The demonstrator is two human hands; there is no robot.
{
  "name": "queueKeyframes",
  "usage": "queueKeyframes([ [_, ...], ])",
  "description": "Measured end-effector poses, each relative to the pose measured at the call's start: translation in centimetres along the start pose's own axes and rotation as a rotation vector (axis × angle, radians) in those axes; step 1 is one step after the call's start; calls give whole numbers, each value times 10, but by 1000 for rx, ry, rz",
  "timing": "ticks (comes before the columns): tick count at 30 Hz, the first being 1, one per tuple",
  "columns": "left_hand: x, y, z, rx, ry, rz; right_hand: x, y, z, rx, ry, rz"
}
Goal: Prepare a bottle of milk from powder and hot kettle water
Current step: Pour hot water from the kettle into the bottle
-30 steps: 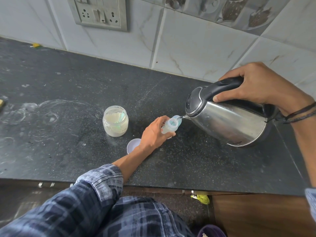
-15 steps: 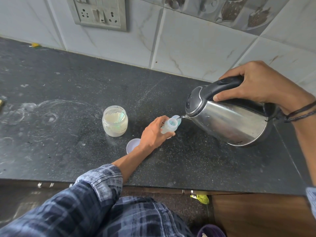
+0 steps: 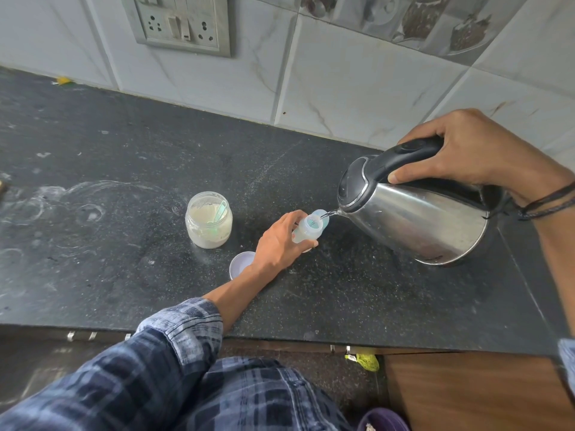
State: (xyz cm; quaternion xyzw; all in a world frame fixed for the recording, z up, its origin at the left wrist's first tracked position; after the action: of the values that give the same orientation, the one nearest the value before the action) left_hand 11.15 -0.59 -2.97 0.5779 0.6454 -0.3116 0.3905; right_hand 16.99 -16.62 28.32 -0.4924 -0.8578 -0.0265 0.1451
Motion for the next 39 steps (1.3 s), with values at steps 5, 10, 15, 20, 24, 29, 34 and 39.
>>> queueKeyframes([
  [5, 0, 0, 0, 0, 7, 3, 1, 0, 0, 13, 10, 0],
  [10, 1, 0, 0, -3, 5, 0, 2, 1, 0, 15, 4, -3],
  [15, 2, 1, 1, 4, 4, -7, 3, 1, -2, 16, 9, -6],
  [20, 1, 0, 0, -8, 13, 7, 4, 1, -4, 15, 4, -15],
  [24, 0, 1, 0, -2, 15, 6, 5, 2, -6, 12, 13, -19],
  [29, 0, 1, 0, -1, 17, 4, 7, 1, -8, 15, 18, -24],
  [34, 0, 1, 0, 3, 15, 2, 8, 1, -9, 15, 13, -31],
  [39, 1, 1, 0, 2, 17, 3, 7, 1, -9, 18, 8, -32],
])
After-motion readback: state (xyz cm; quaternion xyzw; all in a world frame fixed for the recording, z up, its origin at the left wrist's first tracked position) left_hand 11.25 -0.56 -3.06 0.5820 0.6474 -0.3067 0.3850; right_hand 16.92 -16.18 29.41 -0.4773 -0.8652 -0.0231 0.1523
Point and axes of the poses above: each hand's wrist, its own y-axis towards the middle knuckle, its own z-axis out of the palm, x = y × z, the point moved 8 cm from there along y, towards the middle knuckle, and after that the axes turned 1 degree about z, right-handed, at the moved point
